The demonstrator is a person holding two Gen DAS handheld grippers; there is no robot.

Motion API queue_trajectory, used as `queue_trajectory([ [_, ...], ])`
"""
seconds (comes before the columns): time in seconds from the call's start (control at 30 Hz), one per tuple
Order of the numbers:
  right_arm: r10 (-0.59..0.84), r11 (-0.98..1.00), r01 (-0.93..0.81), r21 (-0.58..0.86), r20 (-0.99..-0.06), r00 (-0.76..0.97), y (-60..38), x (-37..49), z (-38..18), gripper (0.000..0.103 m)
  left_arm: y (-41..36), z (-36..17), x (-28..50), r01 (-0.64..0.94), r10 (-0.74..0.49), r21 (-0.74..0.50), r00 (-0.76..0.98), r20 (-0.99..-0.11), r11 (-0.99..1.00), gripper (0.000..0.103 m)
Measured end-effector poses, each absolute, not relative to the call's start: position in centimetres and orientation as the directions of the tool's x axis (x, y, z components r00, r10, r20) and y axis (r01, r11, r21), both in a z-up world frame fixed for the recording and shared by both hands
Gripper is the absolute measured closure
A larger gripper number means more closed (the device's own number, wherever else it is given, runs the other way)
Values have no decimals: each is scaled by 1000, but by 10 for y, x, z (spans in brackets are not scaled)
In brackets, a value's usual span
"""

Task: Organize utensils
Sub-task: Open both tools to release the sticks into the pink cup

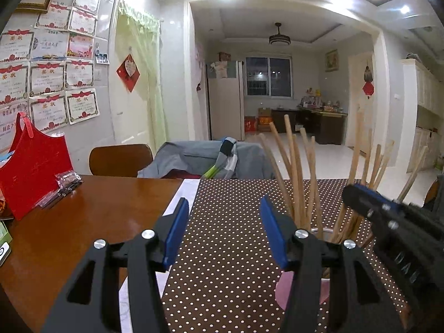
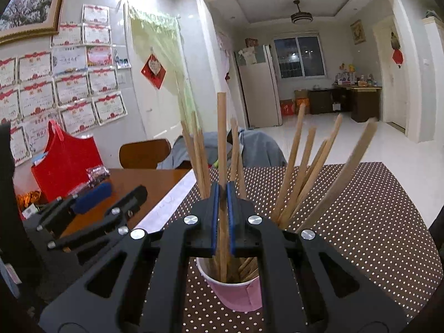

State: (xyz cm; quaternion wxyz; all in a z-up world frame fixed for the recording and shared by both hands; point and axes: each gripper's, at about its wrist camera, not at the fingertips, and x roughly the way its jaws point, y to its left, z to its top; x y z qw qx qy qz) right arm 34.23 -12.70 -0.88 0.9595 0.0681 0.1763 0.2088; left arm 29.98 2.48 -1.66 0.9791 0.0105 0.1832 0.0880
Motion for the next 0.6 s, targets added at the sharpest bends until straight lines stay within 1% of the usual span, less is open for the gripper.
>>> queue_trajectory([
  [0.47,416,909,-369,192,-384,824,-118,353,-22,96,29,-15,304,-178,177,34,906,-385,984,50],
  [0.6,391,920,-353,168,-367,844,-117,347,-18,96,29,-16,305,-172,171,31,905,-390,985,50],
])
